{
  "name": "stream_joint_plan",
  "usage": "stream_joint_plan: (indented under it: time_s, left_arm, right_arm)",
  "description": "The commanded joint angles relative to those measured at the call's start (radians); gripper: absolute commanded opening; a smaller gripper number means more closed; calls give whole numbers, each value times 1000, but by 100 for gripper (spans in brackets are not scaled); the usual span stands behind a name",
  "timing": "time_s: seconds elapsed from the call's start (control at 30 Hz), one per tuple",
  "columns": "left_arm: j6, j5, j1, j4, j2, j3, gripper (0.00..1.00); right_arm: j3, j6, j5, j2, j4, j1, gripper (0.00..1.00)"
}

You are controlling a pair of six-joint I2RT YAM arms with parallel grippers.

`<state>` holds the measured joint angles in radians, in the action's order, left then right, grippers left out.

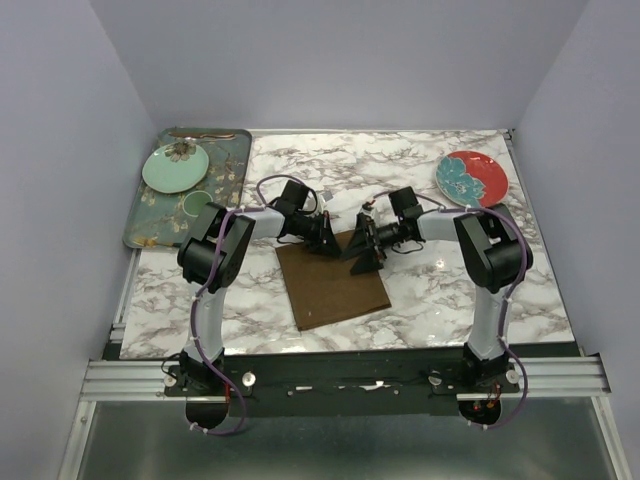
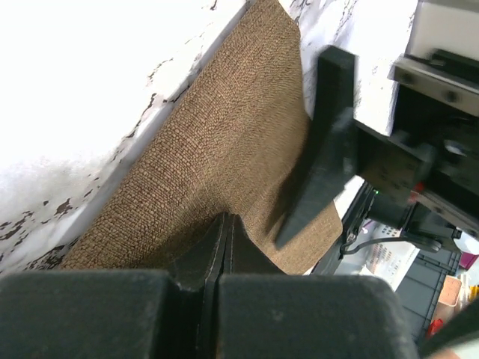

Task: Fold the napkin into a case and place the utensils inside
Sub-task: Smooth out the square-folded napkin at the center of the board.

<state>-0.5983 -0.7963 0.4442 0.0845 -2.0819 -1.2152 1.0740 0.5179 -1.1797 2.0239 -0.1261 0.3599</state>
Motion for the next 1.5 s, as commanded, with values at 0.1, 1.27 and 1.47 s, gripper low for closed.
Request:
stream_joint_plan:
  time_s: [0.1,1.27,1.47]
  left_arm:
    - [25,54,-4,8,-21,16,0]
    - [52,78,-13,37,-60,-1,0]
    - [54,86,-4,32,-55,8,0]
  right_arm:
    - [30,54,9,-174,-43,66,100]
    - [-195,-70,-15,-259,-84,45,100]
    - [-272,34,-12,-323,14,112,100]
